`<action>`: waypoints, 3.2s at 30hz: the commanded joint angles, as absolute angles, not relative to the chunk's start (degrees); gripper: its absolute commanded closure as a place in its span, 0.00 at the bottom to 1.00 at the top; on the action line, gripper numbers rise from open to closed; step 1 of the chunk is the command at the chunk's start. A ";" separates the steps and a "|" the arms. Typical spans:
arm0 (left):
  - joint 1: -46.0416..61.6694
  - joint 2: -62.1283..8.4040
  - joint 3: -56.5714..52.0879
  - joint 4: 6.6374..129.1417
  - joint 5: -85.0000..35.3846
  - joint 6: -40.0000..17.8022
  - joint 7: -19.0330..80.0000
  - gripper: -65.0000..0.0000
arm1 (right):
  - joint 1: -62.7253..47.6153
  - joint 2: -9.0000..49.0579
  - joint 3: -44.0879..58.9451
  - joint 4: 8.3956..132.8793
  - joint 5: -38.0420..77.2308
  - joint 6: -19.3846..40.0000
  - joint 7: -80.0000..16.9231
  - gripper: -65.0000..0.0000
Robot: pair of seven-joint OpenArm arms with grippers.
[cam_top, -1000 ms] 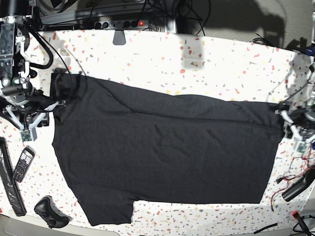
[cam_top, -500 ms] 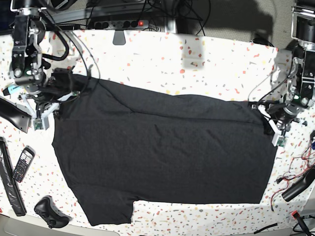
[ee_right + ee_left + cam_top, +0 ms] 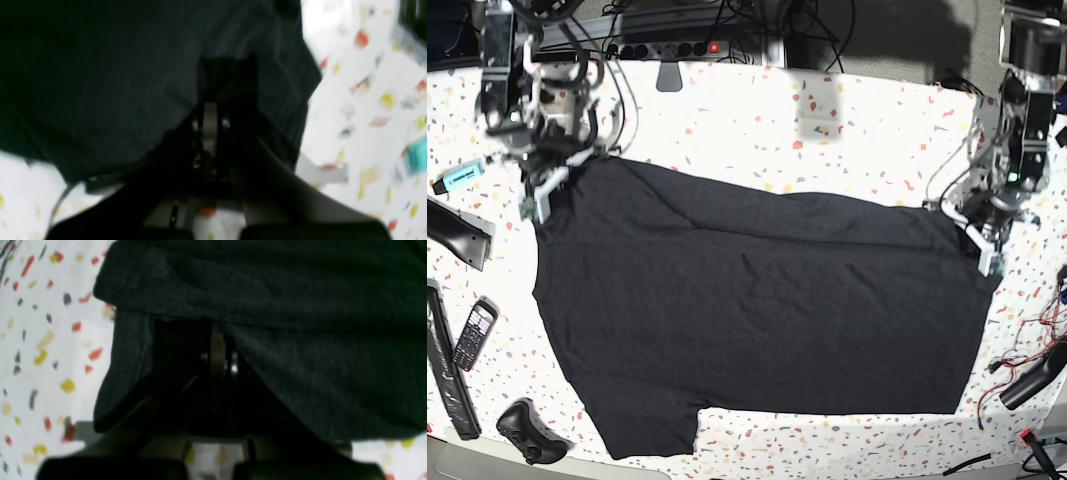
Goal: Fold the T-shirt properly
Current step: 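Release and regrasp the folded shirt edge with both grippers, then drag the shirt further toward the robot base, then open both grippers, then move both grippers to the shirt's side edges near the sleeves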
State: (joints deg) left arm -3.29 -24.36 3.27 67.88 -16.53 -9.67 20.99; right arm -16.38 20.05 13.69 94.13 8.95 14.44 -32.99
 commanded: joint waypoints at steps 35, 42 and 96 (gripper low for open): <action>19.99 -24.93 -6.72 89.03 -12.08 -16.10 24.34 1.00 | -31.07 20.80 30.26 116.57 25.63 25.10 -33.54 1.00; 19.88 -24.93 -6.72 89.03 -12.08 -16.10 23.99 1.00 | -20.60 20.78 25.96 110.52 23.62 25.10 -37.30 1.00; 24.18 -29.43 -11.33 101.30 -7.05 -15.92 25.71 0.84 | -36.97 24.62 37.39 114.41 17.17 25.47 -35.44 1.00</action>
